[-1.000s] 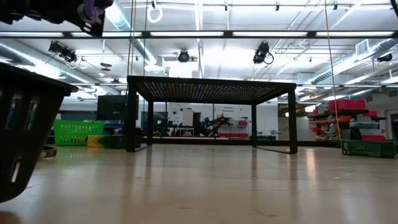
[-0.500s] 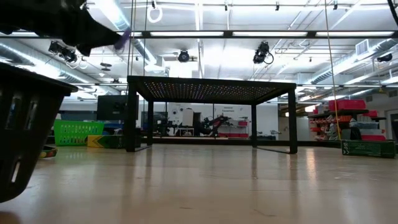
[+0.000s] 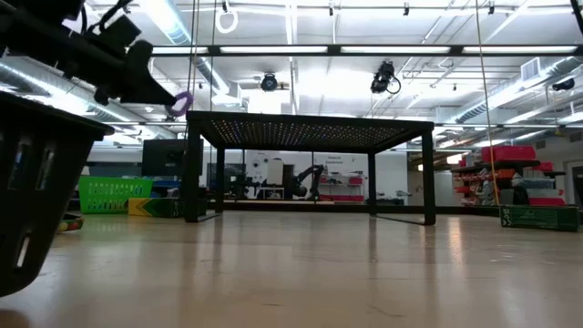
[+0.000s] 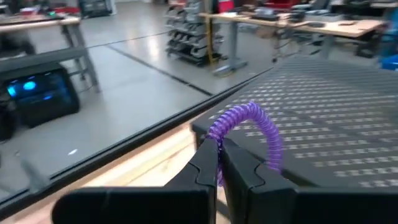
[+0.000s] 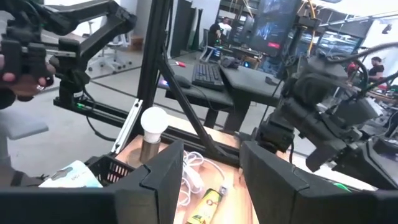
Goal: Pick & Place Office Desk Supplies
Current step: Put the purple spring keychain into the green bin
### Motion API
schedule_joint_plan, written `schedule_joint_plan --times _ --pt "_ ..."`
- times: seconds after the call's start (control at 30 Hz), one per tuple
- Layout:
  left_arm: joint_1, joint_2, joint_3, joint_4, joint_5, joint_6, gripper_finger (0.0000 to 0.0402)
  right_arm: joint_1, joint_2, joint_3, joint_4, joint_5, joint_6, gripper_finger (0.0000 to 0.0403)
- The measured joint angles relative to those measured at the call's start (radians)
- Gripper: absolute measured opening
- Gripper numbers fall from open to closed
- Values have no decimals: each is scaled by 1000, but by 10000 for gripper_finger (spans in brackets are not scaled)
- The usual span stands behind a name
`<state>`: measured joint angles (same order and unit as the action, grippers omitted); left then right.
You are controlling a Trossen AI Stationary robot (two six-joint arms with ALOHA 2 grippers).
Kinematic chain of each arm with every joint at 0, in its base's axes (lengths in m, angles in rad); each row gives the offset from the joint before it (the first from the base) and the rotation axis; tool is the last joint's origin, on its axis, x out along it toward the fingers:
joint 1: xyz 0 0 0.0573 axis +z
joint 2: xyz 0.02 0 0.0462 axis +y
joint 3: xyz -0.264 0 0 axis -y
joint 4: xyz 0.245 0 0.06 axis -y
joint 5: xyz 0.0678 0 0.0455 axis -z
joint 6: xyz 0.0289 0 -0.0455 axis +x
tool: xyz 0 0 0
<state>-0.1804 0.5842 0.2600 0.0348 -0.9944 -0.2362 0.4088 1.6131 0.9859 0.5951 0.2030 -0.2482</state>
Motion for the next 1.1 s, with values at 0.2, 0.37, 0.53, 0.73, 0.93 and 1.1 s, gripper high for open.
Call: schedule_joint_plan --times 0.2,0.37,0.53,0.73,0.93,1.1 --pt "101 0 0 -161 -7 -146 9 0 0 0 0 7 -3 173" --pt "181 0 0 -325 12 -284 9 0 0 0 -4 7 -11 173" --pt "243 0 0 -453 68 -383 9 0 0 0 -7 8 -25 173" --pt "294 1 1 -620 95 -491 9 0 0 0 -9 8 -38 173" --pt "333 21 1 -686 197 -547 9 0 1 0 -23 8 -38 173" --pt "333 42 1 -687 211 -547 18 0 1 0 -24 8 -38 173"
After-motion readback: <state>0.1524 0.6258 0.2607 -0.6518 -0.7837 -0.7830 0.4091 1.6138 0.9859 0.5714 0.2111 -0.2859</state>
